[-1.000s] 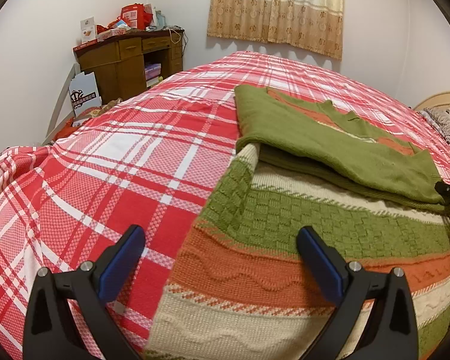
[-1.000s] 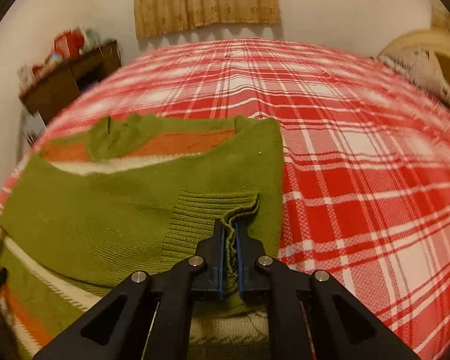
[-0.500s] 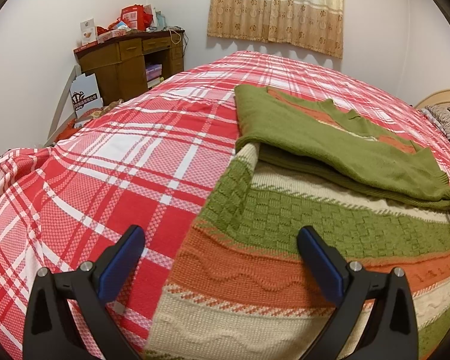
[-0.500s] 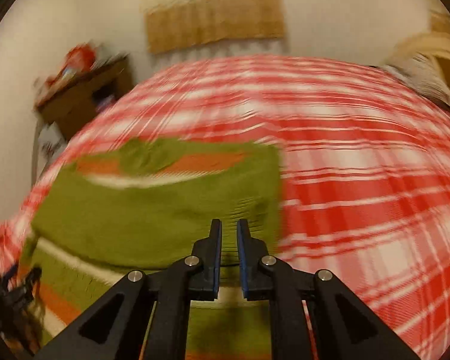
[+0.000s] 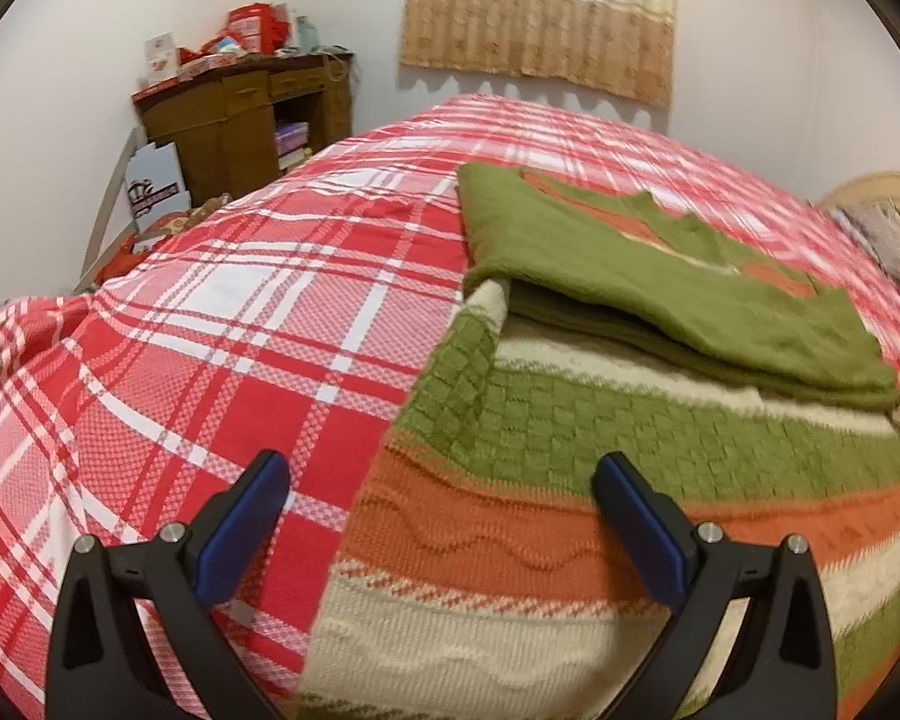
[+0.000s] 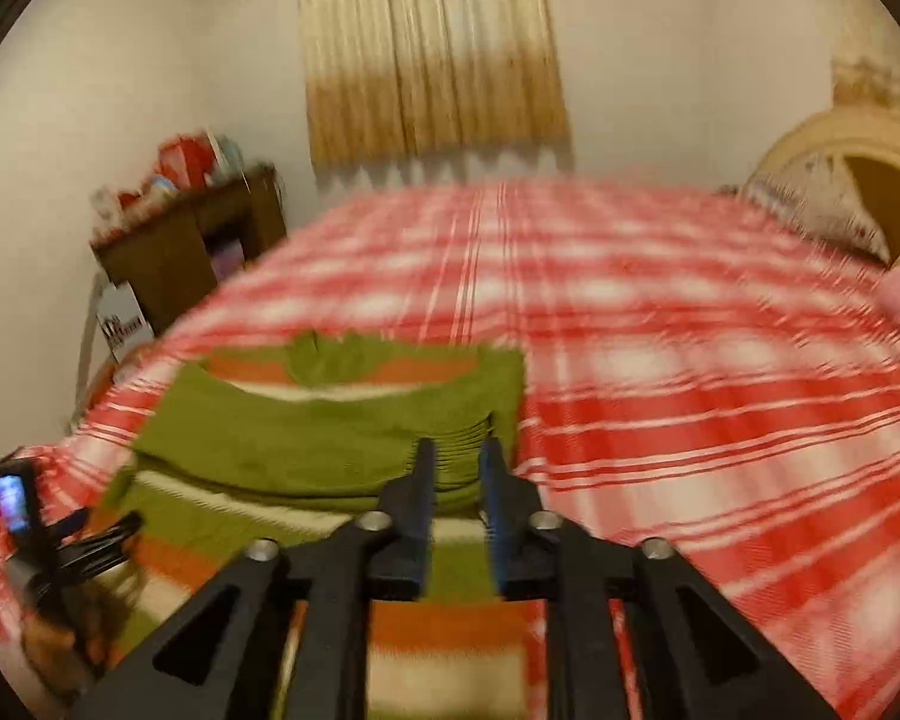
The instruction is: Fold small clothes
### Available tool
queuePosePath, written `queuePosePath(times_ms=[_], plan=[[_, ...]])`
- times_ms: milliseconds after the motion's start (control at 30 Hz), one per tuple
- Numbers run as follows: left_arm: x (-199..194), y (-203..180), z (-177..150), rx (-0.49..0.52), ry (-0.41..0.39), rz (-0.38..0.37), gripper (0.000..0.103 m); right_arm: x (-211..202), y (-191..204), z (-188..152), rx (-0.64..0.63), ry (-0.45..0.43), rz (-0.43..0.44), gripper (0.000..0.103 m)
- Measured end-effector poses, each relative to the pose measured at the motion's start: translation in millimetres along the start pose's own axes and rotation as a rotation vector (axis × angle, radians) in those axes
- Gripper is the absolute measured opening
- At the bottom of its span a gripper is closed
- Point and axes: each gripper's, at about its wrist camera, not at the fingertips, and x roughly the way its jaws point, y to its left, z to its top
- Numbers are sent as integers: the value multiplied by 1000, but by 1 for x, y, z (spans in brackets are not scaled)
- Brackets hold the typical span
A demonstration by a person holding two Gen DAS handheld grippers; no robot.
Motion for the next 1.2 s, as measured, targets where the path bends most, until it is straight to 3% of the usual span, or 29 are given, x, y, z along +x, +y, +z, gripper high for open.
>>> queuePosePath(times_ms=[33, 67, 200, 333, 467, 500, 567, 633, 867, 900, 933, 1000, 1100, 1200], plan=[[-3, 0, -1, 21, 7, -6, 103, -28, -4, -3, 1, -33, -2, 65], [-8, 0, -4, 48, 19, -12, 103, -54, -8, -7, -2, -68, -11, 81], [-37, 14, -27, 73, 44, -89, 103, -139, -20, -29, -54, -147, -33, 81], [-78, 32, -58, 119, 50, -162, 103, -174, -30, -58, -52, -74, 37, 81], [-106, 44, -77, 131, 45, -233, 102, -151, -26, -104, -16, 63, 104, 80], [-111, 48, -81, 121, 51, -252, 98, -141, -23, -117, -6, 102, 119, 77], [-120, 54, -90, 111, 73, -298, 92, -118, -15, -141, 4, 187, 147, 63], [-123, 55, -97, 122, 94, -323, 88, -103, -10, -161, 12, 240, 155, 59], [-130, 63, -133, 157, 167, -356, 79, -81, -12, -208, 119, 348, 176, 60], [-129, 62, -135, 153, 183, -369, 72, -78, -9, -212, 115, 361, 177, 60], [-127, 60, -137, 149, 210, -393, 59, -76, -6, -216, 107, 374, 188, 60], [-127, 55, -141, 150, 250, -433, 51, -72, 0, -223, 77, 403, 181, 60], [-130, 46, -145, 172, 249, -439, 51, -73, 8, -225, 27, 396, 165, 60], [-129, 44, -146, 160, 258, -464, 51, -69, 2, -224, 101, 394, 223, 59]])
